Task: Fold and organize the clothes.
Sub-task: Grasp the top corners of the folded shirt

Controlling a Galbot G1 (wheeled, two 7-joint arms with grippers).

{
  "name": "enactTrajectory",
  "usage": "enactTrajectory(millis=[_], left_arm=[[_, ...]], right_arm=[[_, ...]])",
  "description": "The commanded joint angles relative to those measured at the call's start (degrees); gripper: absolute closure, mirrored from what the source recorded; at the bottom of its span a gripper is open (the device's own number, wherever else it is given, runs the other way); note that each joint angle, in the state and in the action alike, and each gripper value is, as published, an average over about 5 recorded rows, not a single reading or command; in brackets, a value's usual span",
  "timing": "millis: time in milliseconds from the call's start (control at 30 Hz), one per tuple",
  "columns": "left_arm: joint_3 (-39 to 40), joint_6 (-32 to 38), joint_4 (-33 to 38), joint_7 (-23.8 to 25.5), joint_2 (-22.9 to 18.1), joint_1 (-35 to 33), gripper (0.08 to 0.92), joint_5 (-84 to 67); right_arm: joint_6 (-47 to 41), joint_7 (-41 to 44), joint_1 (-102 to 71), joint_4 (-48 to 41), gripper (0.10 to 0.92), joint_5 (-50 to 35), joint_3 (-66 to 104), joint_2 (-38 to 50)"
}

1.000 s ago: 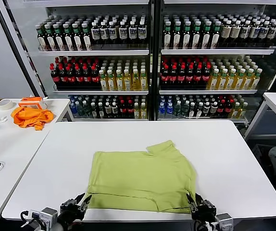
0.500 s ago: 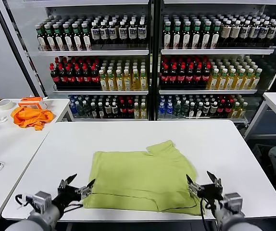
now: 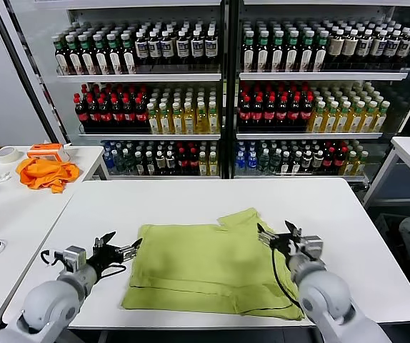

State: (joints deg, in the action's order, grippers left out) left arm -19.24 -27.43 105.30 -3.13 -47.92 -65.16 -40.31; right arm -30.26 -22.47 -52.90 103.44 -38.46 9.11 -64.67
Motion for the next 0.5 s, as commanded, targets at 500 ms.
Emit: enactTrajectory(millis=[500], left_arm=[[11.97, 5.05, -20.44, 6.67, -3.95, 17.41, 0.177, 1.69]], right_arm=[[3.64, -0.27, 14.52, -26.12, 0.203, 2.77, -6.64, -9.07]])
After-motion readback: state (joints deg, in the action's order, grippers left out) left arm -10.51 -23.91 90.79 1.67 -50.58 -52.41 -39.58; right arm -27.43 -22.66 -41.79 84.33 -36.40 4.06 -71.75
